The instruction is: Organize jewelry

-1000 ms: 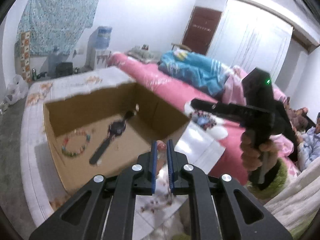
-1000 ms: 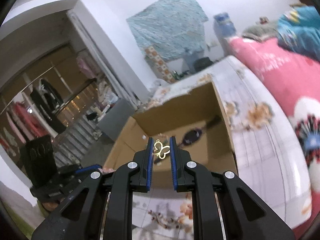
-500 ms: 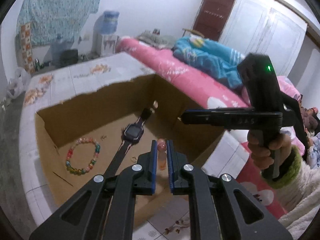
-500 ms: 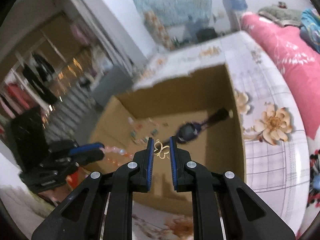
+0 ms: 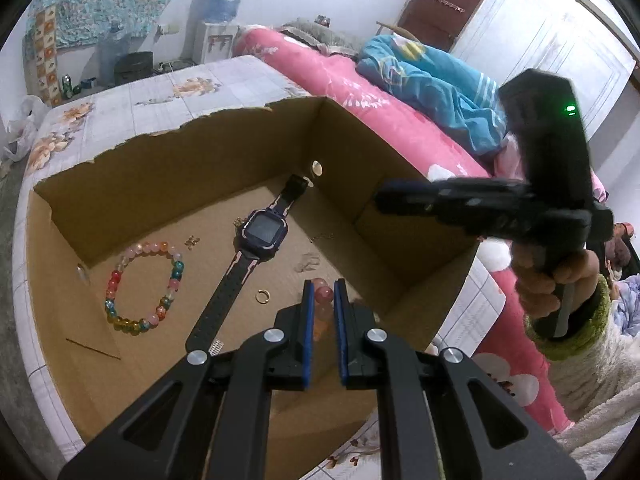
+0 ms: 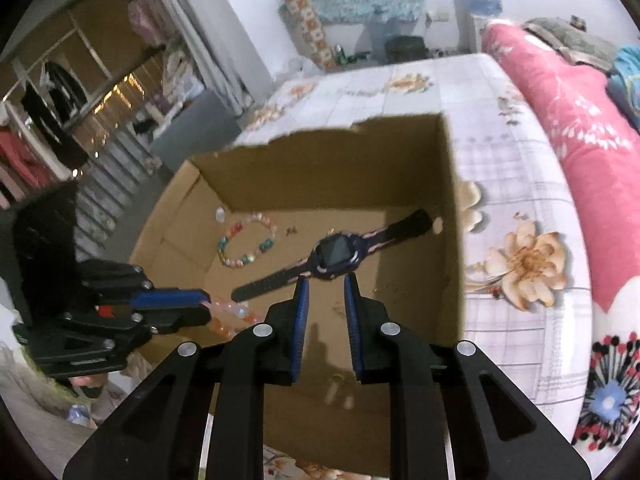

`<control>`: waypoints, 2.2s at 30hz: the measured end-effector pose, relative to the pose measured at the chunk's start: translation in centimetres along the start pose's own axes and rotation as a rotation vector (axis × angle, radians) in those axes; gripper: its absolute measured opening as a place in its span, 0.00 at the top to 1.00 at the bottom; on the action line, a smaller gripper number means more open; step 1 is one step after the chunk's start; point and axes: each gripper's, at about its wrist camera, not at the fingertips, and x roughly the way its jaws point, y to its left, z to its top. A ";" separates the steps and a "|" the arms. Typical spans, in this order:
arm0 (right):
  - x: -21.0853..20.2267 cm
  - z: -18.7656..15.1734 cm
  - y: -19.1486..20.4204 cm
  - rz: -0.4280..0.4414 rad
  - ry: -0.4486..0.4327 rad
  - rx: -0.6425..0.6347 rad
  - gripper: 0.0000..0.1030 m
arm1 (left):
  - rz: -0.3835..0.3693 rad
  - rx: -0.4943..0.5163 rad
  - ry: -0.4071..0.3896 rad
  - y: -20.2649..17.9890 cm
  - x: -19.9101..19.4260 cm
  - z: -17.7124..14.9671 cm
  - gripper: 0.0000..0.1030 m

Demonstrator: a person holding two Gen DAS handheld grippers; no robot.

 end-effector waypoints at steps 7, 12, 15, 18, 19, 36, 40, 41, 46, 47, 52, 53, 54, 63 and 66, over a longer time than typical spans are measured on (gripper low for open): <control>-3.4 -0.3 -2.1 0.006 -0.106 0.057 0.80 | -0.067 -0.053 0.079 0.4 1.3 1.1 0.91; -4.0 -0.7 -3.1 -0.021 -0.137 0.071 0.74 | -0.014 -0.104 0.158 1.4 2.2 1.0 0.79; -4.4 -1.1 -4.0 -0.034 -0.152 0.093 0.70 | -0.007 -0.121 0.096 1.7 0.2 0.7 0.76; -4.6 -1.8 -5.6 -0.041 -0.171 0.151 0.62 | 0.006 -0.127 -0.039 1.8 -3.5 0.0 0.59; -4.6 -2.1 -6.0 -0.037 -0.173 0.168 0.61 | 0.053 -0.132 -0.111 2.0 -5.4 -0.6 0.48; -0.9 -5.1 -4.3 0.003 -0.068 0.313 0.57 | 0.031 -0.522 -0.142 10.2 -4.9 -8.5 0.14; -1.2 -5.7 -4.3 0.006 -0.066 0.333 0.57 | 0.062 -0.472 -0.128 8.4 -4.2 -8.3 0.14; -1.3 -5.9 -4.2 0.004 -0.064 0.331 0.57 | 0.091 -0.455 -0.125 8.0 -4.0 -8.2 0.14; -2.5 -7.5 -4.1 -0.017 -0.074 0.338 0.57 | 0.087 -0.463 -0.114 6.7 -4.0 -8.8 0.14; -2.8 -7.8 -4.2 -0.018 -0.076 0.343 0.57 | 0.081 -0.462 -0.111 6.6 -4.1 -8.9 0.14; -4.4 -9.6 -4.3 -0.042 -0.085 0.367 0.57 | 0.067 -0.433 -0.096 5.3 -3.9 -9.5 0.14; -4.6 -9.9 -4.3 -0.047 -0.088 0.370 0.57 | 0.064 -0.427 -0.093 4.9 -3.9 -9.6 0.14; -4.8 -10.1 -4.3 -0.050 -0.091 0.375 0.57 | 0.062 -0.422 -0.092 4.6 -3.8 -9.8 0.14; -5.2 -10.8 -4.0 -0.069 -0.114 0.376 0.57 | 0.083 -0.389 -0.109 3.8 -4.0 -10.5 0.14; -5.8 -11.1 -3.6 -0.112 -0.144 0.365 0.49 | 0.164 -0.352 -0.141 3.1 -4.7 -10.7 0.13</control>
